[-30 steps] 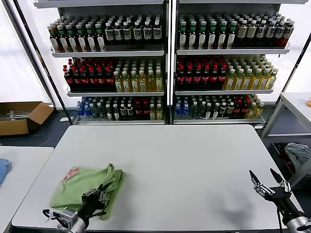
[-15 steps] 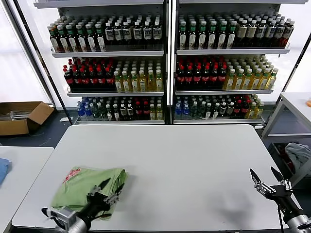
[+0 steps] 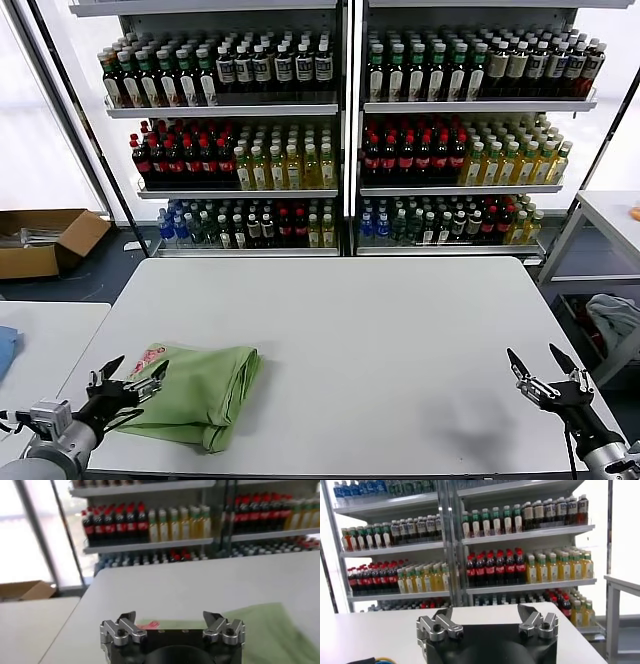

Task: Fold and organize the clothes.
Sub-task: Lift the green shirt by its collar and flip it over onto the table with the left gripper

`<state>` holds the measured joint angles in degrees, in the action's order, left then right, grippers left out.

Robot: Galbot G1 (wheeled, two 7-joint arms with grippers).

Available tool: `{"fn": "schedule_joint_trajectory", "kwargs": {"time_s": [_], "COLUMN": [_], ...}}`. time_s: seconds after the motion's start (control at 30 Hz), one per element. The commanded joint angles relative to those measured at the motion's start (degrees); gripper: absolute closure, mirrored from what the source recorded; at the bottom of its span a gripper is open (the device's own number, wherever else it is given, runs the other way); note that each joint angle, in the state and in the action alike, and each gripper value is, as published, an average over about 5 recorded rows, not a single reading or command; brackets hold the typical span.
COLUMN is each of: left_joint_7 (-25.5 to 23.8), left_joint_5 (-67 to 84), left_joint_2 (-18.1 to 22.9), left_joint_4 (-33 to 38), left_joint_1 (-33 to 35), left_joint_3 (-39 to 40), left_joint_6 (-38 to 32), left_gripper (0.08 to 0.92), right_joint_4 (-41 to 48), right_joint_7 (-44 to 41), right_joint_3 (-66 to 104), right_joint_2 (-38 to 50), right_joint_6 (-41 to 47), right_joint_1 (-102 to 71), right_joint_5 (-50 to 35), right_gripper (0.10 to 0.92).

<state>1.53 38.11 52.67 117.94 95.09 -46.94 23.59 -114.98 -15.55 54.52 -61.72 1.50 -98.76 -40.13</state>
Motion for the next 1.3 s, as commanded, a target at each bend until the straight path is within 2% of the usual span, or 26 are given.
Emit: {"fn": "schedule_joint_trajectory", "kwargs": {"time_s": [0.03, 0.3, 0.63, 0.73, 1.1, 1.3], "left_joint_7": [1.16, 1.47, 0.85, 0.73, 0.72, 0.87], "left_joint_5": [1.6, 1.67, 2.3, 2.4, 2.52, 5.5], "left_joint_2": [0.92, 1.39, 0.17, 0.31, 2.12, 2.22], "left_joint_4": [-8.89, -9.57, -13.0, -12.48, -10.22, -7.94], "left_joint_1": [-3.26, -6.47, -7.94, -7.26, -5.95, -4.89], "left_joint_3": [3.22, 7.35, 7.19, 6.67, 5.25, 0.23], "left_joint_6": [0.84, 1.39, 0.91, 0.65, -1.23, -1.37], "left_gripper": [0.177, 0.177, 0.185, 0.242, 0.562, 0.735], "right_joint_4": [-0.02, 0.06, -0.11, -0.18, -0.63, -0.69], "right_joint_7": [-0.03, -0.11, -0.28, -0.29, -0.16, -0.16], "right_joint_3": [-0.12, 0.01, 0.64, 0.63, 0.05, 0.09], "right_joint_2": [0.07, -0.07, 0.1, 0.1, -0.18, -0.23], "right_joint_6": [-0.01, -0.04, -0.1, -0.04, 0.61, 0.66], "right_joint_1": [-0.13, -0.32, -0.75, -0.63, 0.28, 0.33], "right_joint_5": [0.02, 0.05, -0.12, -0.14, -0.03, -0.08], "right_gripper": [0.203, 0.203, 0.203, 0.203, 0.203, 0.203]}}
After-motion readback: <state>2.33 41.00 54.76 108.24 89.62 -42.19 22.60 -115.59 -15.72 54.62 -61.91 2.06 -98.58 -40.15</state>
